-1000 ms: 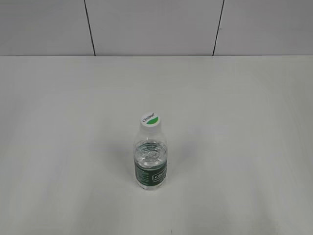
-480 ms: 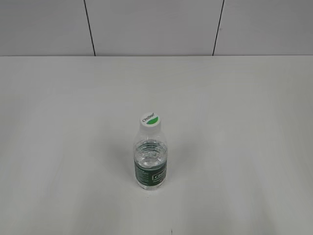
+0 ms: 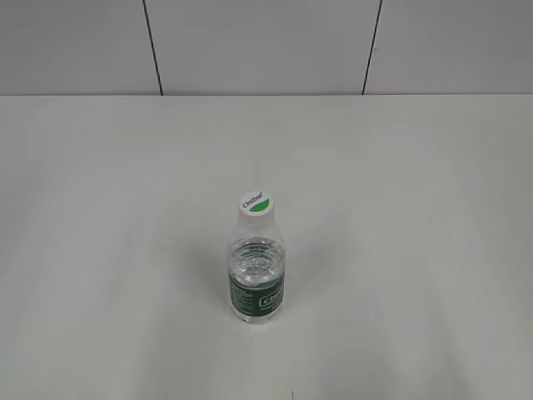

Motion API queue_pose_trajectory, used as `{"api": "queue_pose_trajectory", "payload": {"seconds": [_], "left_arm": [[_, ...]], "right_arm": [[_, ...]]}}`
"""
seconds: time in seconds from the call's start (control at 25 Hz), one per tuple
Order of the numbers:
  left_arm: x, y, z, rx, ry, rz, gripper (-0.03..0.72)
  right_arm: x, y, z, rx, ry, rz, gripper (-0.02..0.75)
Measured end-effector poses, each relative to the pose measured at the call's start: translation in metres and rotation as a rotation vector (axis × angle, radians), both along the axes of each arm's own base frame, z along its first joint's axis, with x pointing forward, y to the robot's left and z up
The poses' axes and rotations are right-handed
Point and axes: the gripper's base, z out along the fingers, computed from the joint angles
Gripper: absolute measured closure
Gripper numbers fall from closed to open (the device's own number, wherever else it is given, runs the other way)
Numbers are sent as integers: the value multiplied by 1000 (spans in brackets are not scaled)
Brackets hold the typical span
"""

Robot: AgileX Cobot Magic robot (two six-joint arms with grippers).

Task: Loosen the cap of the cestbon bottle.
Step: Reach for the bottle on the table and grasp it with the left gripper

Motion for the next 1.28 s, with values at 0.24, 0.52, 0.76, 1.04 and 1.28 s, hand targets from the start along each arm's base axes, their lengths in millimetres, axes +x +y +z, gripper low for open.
{"api": "queue_pose_trajectory", "payload": {"seconds": [0.24,0.52,0.76,1.04,1.28], "left_arm": [[52,0,17,5,-62,-5,121],[127,0,18,30,-126,-17,124],[192,-1,-9,62,-119,-43,124],[245,-6,-50,104,-138,-114,124],[276,-21,-89,23,-197,-262,124]], "right_arm": [[0,0,0,0,0,0,177],[0,0,0,0,0,0,177],[0,0,0,0,0,0,177],[0,0,0,0,0,0,177],[0,0,0,0,0,0,177]]}}
